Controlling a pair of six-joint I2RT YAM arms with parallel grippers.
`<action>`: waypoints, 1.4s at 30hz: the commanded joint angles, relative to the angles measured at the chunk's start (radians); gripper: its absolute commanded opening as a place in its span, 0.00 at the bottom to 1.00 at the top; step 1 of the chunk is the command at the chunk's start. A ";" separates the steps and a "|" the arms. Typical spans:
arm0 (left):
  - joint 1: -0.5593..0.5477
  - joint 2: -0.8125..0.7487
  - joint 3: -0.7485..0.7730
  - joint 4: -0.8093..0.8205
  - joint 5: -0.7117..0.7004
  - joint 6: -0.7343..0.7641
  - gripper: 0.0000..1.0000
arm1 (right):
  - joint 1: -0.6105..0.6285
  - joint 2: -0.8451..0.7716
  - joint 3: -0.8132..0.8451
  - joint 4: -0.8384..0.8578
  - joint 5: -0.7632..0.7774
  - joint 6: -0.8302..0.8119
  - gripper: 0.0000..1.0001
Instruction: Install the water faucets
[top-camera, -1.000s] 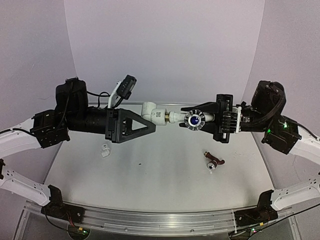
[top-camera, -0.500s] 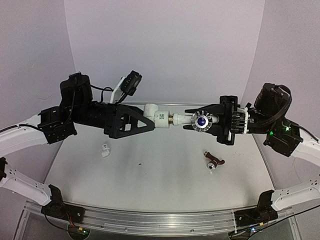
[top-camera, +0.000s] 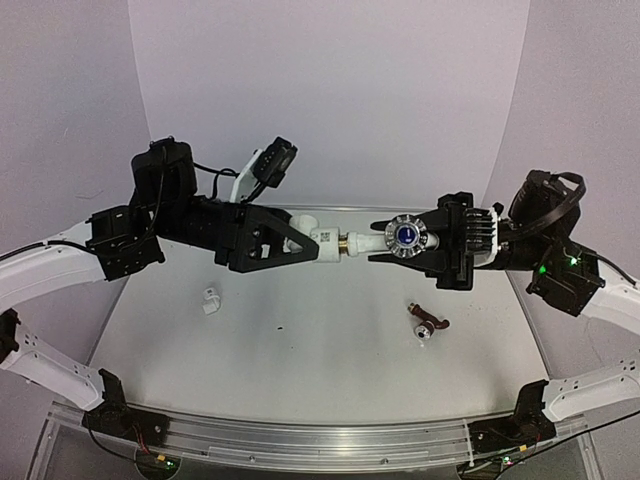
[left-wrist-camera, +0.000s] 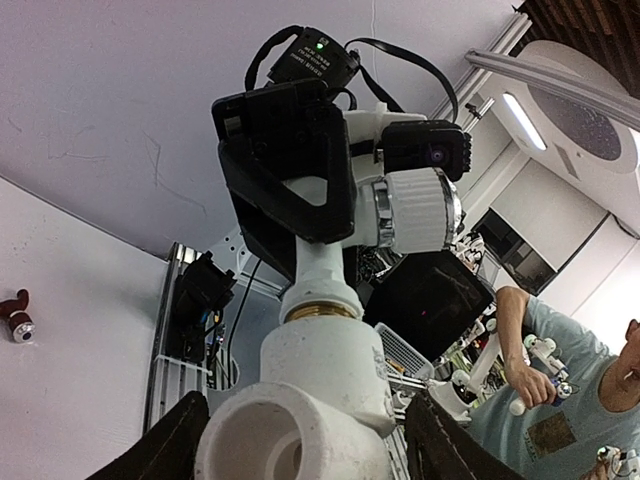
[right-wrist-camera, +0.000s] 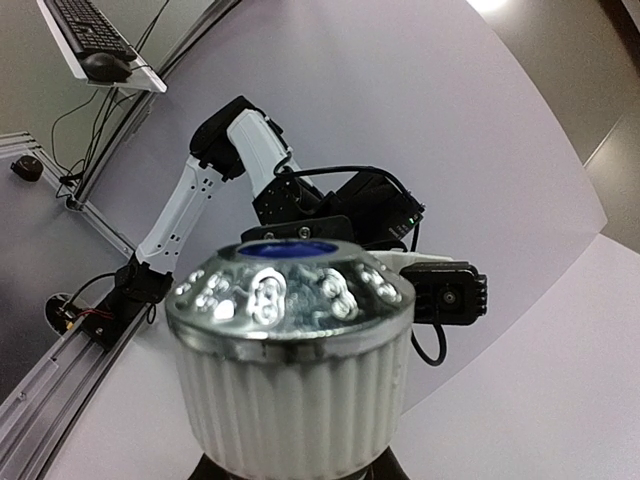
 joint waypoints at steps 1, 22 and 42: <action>0.002 0.006 0.045 0.053 0.043 0.020 0.62 | 0.001 -0.017 0.013 0.087 0.008 0.061 0.00; 0.002 -0.007 0.037 0.034 0.011 0.106 0.30 | 0.001 0.004 0.044 0.090 0.099 0.462 0.00; -0.005 0.034 0.060 0.014 0.017 -0.004 0.67 | 0.000 0.002 0.049 0.085 0.046 0.205 0.00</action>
